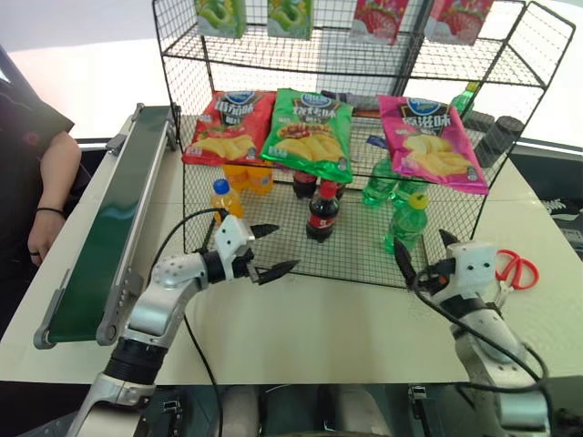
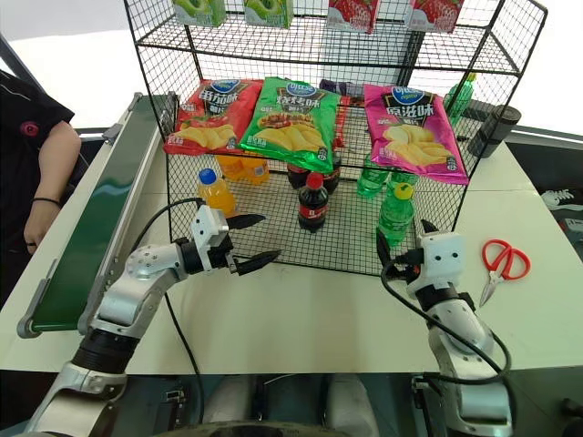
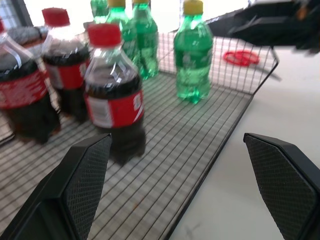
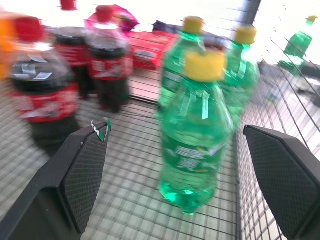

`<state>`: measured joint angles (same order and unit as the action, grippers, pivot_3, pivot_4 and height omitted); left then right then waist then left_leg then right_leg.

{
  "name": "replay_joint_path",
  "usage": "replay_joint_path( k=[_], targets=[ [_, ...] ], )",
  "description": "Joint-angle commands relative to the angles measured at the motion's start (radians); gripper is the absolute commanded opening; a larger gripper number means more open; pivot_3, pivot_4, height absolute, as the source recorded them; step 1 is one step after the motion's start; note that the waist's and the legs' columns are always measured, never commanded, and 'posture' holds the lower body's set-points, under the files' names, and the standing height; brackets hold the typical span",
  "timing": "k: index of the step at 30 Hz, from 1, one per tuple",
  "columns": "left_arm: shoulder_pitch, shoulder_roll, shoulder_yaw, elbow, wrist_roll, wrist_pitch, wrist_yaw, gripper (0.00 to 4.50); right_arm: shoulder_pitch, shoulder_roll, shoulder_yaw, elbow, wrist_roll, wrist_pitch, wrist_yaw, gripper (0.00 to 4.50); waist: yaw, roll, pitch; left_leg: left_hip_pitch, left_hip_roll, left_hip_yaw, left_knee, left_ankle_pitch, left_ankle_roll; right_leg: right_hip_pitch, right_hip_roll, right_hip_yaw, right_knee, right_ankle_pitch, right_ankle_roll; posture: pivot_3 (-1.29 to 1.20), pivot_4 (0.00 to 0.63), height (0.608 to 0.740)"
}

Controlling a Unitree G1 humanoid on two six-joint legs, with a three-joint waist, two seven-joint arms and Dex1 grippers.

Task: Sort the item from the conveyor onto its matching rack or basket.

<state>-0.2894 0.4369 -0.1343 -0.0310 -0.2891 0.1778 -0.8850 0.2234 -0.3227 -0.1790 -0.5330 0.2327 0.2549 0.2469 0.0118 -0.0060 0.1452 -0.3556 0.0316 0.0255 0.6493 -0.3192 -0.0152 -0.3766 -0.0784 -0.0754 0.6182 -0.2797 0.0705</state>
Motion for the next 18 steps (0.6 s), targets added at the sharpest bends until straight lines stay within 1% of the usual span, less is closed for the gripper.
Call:
replay_joint_path(
  k=[1, 5, 8, 11, 18],
  targets=[
    [0.007, 0.053, 0.056, 0.004, -0.004, 0.0, -0.011, 4.5, 0.1, -0.064, -0.049, -0.154, 0.075, 0.025, 0.094, 4.43, 0.001, 0.0, 0.0, 0.0, 0.0, 0.0, 0.0, 0.0, 0.0, 0.0, 0.0, 0.0, 0.0, 0.0, 0.0, 0.0, 0.15, 0.74],
    [0.032, 0.105, 0.097, 0.032, -0.006, -0.016, -0.016, 4.5, 0.238, -0.12, -0.103, -0.237, 0.147, 0.05, 0.176, 4.43, 0.001, 0.0, 0.0, 0.0, 0.0, 0.0, 0.0, 0.0, 0.0, 0.001, 0.0, 0.0, -0.001, 0.0, 0.0, 0.0, 0.15, 0.74],
    [0.053, 0.123, 0.115, 0.033, -0.012, -0.014, -0.021, 4.5, 0.284, -0.124, -0.139, -0.24, 0.172, 0.05, 0.194, 4.43, 0.001, -0.001, 0.0, 0.001, 0.0, 0.0, 0.0, 0.0, 0.0, 0.001, -0.002, 0.0, -0.001, 0.0, 0.0, 0.0, 0.15, 0.74],
    [0.08, 0.131, 0.127, 0.028, -0.01, -0.016, -0.021, 4.5, 0.296, -0.123, -0.162, -0.22, 0.177, 0.044, 0.209, 4.43, 0.0, -0.001, 0.0, 0.001, 0.0, 0.0, 0.0, 0.0, 0.0, 0.001, -0.003, 0.0, -0.001, 0.0, -0.001, 0.0, 0.15, 0.74],
    [0.103, 0.122, 0.132, 0.016, -0.013, -0.014, -0.02, 4.5, 0.28, -0.122, -0.164, -0.196, 0.174, 0.042, 0.228, 4.43, 0.002, -0.001, 0.0, 0.0, 0.0, 0.0, 0.0, 0.0, 0.0, 0.001, -0.003, 0.0, -0.001, 0.0, -0.001, 0.0, 0.15, 0.74]
  ],
)
